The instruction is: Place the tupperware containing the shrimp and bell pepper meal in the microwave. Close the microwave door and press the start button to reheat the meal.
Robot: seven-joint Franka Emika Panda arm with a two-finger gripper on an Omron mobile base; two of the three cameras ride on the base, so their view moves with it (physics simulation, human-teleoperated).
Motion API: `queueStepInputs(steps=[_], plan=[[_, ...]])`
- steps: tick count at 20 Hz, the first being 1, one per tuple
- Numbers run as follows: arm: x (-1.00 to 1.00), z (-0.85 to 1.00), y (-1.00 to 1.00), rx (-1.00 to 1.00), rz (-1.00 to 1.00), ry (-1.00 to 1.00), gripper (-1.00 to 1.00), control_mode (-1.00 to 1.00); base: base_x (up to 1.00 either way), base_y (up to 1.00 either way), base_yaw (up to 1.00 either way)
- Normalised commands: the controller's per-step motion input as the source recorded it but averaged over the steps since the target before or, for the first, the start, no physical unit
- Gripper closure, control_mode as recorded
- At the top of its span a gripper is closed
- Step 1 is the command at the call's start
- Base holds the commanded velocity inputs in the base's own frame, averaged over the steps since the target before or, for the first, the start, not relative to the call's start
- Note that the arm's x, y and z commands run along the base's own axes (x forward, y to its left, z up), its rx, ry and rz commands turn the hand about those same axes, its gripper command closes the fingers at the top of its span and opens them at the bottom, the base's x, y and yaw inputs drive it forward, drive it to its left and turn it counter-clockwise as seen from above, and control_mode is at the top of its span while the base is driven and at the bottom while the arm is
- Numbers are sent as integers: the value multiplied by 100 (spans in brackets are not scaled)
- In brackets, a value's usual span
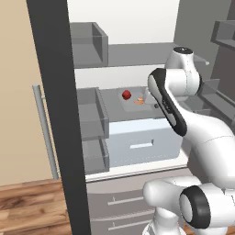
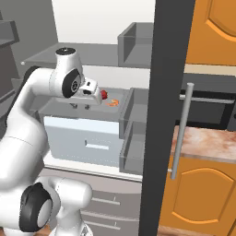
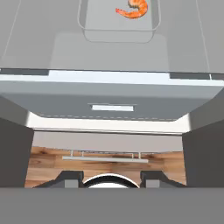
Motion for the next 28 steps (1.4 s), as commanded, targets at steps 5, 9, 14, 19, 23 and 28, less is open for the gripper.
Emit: queueStepInputs(steps=[5, 9, 14, 19, 23, 28], plan=[[0, -9, -12, 2, -1, -9, -100, -100, 0, 0, 0], [0, -29, -23, 4, -13, -20, -100, -100, 0, 0, 0], [7, -35, -1, 5, -17, -13, -100, -100, 0, 0, 0], [27, -20, 0, 8, -17, 0, -100, -100, 0, 0, 0], [36, 0, 0, 12, -13, 0, -100, -100, 0, 0, 0], [31, 0, 0, 11, -11, -1, -100, -100, 0, 0, 0]])
